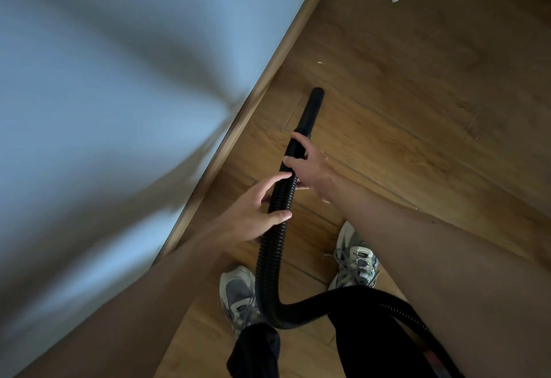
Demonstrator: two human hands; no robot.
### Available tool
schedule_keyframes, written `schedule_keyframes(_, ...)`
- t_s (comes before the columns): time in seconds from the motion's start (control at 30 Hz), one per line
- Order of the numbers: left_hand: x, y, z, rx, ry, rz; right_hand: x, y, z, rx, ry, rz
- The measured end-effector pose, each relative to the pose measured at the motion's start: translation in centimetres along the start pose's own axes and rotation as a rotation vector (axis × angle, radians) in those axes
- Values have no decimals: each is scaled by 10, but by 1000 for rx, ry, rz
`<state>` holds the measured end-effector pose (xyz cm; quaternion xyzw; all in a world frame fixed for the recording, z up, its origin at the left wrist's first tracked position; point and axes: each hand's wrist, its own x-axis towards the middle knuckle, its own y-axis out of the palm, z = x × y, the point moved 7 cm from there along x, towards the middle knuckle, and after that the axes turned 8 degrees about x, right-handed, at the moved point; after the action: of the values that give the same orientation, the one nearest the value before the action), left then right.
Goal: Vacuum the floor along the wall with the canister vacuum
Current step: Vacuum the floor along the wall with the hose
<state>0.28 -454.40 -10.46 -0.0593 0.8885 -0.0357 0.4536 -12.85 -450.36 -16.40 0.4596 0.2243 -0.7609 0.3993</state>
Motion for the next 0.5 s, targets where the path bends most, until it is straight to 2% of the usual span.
schedule_keyframes(0.5, 52, -22, -52, -119, 6, -112, 31, -32, 72, -80, -51, -27)
